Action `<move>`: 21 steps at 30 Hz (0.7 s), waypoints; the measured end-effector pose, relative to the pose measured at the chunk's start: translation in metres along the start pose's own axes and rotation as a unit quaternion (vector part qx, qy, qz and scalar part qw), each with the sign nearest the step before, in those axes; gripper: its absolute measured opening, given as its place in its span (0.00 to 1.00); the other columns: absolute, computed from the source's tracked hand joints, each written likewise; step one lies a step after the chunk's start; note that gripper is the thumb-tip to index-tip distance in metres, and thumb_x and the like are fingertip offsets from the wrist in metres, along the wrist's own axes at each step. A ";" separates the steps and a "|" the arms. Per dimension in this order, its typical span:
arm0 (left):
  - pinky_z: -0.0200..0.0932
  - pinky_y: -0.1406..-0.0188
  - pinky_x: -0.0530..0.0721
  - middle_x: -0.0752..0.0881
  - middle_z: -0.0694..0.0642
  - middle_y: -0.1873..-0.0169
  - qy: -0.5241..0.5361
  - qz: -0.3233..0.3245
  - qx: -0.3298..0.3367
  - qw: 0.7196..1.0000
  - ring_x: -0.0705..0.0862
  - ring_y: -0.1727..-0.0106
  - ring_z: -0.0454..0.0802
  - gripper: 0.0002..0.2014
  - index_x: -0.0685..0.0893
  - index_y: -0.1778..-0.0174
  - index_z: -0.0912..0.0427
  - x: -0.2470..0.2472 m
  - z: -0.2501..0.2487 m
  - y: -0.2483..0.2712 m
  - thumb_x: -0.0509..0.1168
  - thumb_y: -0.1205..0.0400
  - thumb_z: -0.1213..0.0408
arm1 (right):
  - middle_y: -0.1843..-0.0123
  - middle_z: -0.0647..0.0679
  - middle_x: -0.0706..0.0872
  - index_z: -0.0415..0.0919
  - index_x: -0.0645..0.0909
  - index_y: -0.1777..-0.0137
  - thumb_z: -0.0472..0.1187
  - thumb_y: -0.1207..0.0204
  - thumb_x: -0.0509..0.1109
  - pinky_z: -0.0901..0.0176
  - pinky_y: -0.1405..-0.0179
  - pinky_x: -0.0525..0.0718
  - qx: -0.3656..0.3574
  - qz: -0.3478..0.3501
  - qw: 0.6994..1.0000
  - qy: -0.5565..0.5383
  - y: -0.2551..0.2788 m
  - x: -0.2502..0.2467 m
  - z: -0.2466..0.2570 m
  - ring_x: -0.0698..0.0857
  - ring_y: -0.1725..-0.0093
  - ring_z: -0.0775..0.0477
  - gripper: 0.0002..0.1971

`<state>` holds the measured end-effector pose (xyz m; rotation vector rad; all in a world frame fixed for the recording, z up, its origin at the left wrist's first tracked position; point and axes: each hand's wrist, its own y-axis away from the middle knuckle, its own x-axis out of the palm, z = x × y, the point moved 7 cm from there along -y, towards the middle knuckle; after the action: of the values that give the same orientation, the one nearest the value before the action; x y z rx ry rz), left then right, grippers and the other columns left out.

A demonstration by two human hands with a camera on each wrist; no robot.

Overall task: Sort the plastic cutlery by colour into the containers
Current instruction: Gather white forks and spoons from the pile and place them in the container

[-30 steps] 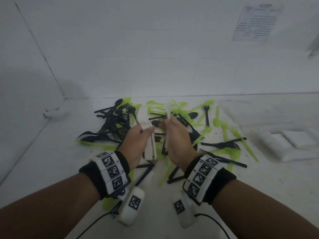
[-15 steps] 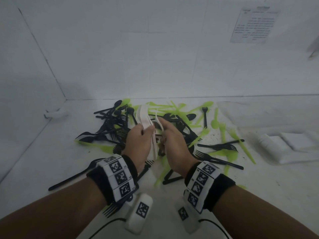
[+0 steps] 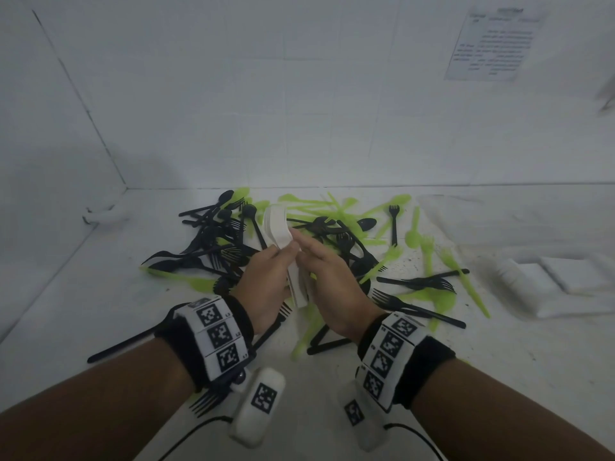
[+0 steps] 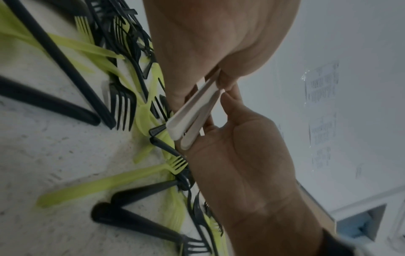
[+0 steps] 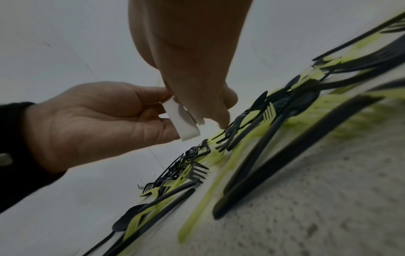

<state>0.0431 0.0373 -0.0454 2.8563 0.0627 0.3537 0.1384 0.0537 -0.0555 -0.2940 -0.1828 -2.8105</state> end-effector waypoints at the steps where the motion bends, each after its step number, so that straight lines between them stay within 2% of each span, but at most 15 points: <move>1: 0.63 0.36 0.87 0.90 0.59 0.37 0.012 0.009 -0.007 1.000 0.89 0.35 0.58 0.15 0.84 0.30 0.56 0.001 -0.001 -0.001 0.59 0.07 0.57 | 0.23 0.44 0.83 0.53 0.80 0.20 0.34 0.10 0.56 0.36 0.21 0.76 0.011 0.011 1.000 -0.005 0.000 0.000 0.000 0.81 0.23 0.43 0.24; 3: 0.67 0.36 0.86 0.90 0.62 0.38 0.020 0.021 -0.017 0.999 0.89 0.37 0.62 0.15 0.84 0.30 0.57 0.002 -0.003 0.000 0.58 0.07 0.57 | 0.31 0.52 0.89 0.53 0.81 0.21 0.37 0.12 0.54 0.50 0.35 0.84 0.021 0.033 0.999 -0.037 0.002 0.001 0.003 0.88 0.39 0.56 0.24; 5: 0.66 0.36 0.85 0.90 0.62 0.40 0.003 0.026 -0.010 1.000 0.89 0.42 0.62 0.15 0.84 0.32 0.57 0.003 -0.004 0.000 0.56 0.07 0.56 | 0.38 0.50 0.89 0.49 0.83 0.23 0.39 0.14 0.50 0.56 0.45 0.85 0.023 0.044 0.995 -0.083 0.004 0.003 0.008 0.87 0.51 0.57 0.26; 6: 0.63 0.39 0.87 0.90 0.62 0.42 -0.012 0.022 0.000 1.000 0.89 0.45 0.60 0.15 0.83 0.33 0.56 0.001 -0.004 -0.001 0.56 0.07 0.56 | 0.39 0.48 0.87 0.47 0.83 0.23 0.38 0.14 0.49 0.59 0.48 0.85 0.023 0.048 0.994 -0.100 0.006 0.004 0.011 0.85 0.52 0.56 0.27; 8: 0.55 0.52 0.86 0.88 0.61 0.53 -0.038 0.007 0.017 0.999 0.86 0.57 0.55 0.13 0.83 0.37 0.59 -0.004 -0.005 -0.003 0.56 0.07 0.57 | 0.37 0.48 0.84 0.44 0.82 0.23 0.38 0.13 0.49 0.66 0.48 0.81 0.020 0.043 0.997 -0.065 0.006 0.004 0.015 0.82 0.46 0.55 0.26; 10: 0.49 0.67 0.78 0.79 0.59 0.66 -0.068 0.004 0.000 0.998 0.76 0.70 0.52 0.10 0.80 0.48 0.63 -0.012 -0.003 -0.006 0.58 0.08 0.60 | 0.33 0.52 0.78 0.48 0.76 0.20 0.39 0.13 0.57 0.64 0.36 0.77 -0.008 -0.009 0.996 0.094 0.001 -0.007 0.019 0.78 0.35 0.56 0.22; 11: 0.46 0.73 0.73 0.74 0.58 0.70 -0.095 0.013 -0.021 0.995 0.71 0.74 0.51 0.08 0.78 0.51 0.63 -0.016 -0.001 -0.008 0.60 0.10 0.63 | 0.30 0.52 0.72 0.50 0.71 0.19 0.36 0.16 0.62 0.57 0.27 0.74 -0.053 -0.053 0.976 0.203 -0.001 -0.017 0.027 0.74 0.28 0.52 0.25; 12: 0.44 0.75 0.70 0.72 0.56 0.72 -0.137 0.032 -0.045 0.989 0.68 0.76 0.50 0.05 0.76 0.51 0.62 -0.019 0.000 -0.008 0.61 0.12 0.64 | 0.28 0.50 0.68 0.50 0.67 0.17 0.32 0.20 0.65 0.51 0.22 0.71 -0.117 -0.077 0.943 0.303 0.000 -0.023 0.036 0.69 0.25 0.49 0.31; 14: 0.42 0.77 0.68 0.71 0.54 0.74 -0.254 0.095 -0.077 0.959 0.67 0.77 0.49 0.05 0.74 0.48 0.61 -0.017 -0.001 -0.005 0.63 0.13 0.64 | 0.26 0.46 0.67 0.51 0.65 0.15 0.30 0.26 0.68 0.48 0.20 0.69 -0.250 -0.031 0.845 0.472 0.002 -0.022 0.046 0.67 0.24 0.45 0.39; 16: 0.43 0.76 0.69 0.72 0.56 0.72 -0.370 0.169 -0.084 0.909 0.69 0.76 0.49 0.09 0.72 0.42 0.62 -0.007 -0.007 0.002 0.64 0.13 0.63 | 0.24 0.46 0.72 0.54 0.70 0.17 0.36 0.26 0.75 0.46 0.22 0.69 -0.310 0.047 0.745 0.589 0.006 -0.017 0.045 0.71 0.24 0.43 0.37; 17: 0.43 0.75 0.70 0.73 0.57 0.72 -0.413 0.201 -0.081 0.885 0.70 0.76 0.50 0.11 0.72 0.38 0.63 0.000 -0.010 0.006 0.65 0.13 0.63 | 0.26 0.48 0.76 0.54 0.74 0.21 0.40 0.25 0.76 0.44 0.23 0.70 -0.309 0.073 0.716 0.622 0.006 -0.018 0.041 0.75 0.26 0.44 0.32; 18: 0.44 0.75 0.71 0.74 0.57 0.71 -0.442 0.226 -0.077 0.865 0.71 0.76 0.49 0.14 0.73 0.35 0.64 0.007 -0.013 0.008 0.65 0.12 0.64 | 0.30 0.51 0.81 0.54 0.78 0.25 0.42 0.24 0.76 0.44 0.25 0.71 -0.304 0.086 0.699 0.641 0.007 -0.020 0.040 0.78 0.30 0.46 0.27; 20: 0.45 0.73 0.77 0.79 0.54 0.71 -0.486 0.244 -0.066 0.837 0.75 0.75 0.48 0.16 0.74 0.34 0.61 0.016 -0.017 0.008 0.68 0.13 0.60 | 0.40 0.54 0.85 0.52 0.81 0.32 0.46 0.21 0.75 0.48 0.35 0.74 -0.306 0.086 0.683 0.657 0.011 -0.028 0.043 0.85 0.40 0.47 0.18; 21: 0.45 0.71 0.80 0.83 0.52 0.68 -0.523 0.234 -0.038 0.819 0.78 0.74 0.47 0.17 0.75 0.36 0.57 0.017 -0.021 0.005 0.71 0.15 0.55 | 0.45 0.54 0.86 0.51 0.82 0.34 0.48 0.20 0.74 0.51 0.41 0.74 -0.307 0.077 0.674 0.668 0.014 -0.036 0.044 0.86 0.45 0.46 0.15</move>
<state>0.0549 0.0390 -0.0199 2.5285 -0.8306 -1.1156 0.1841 0.0577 -0.0190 1.4983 1.0369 -2.0698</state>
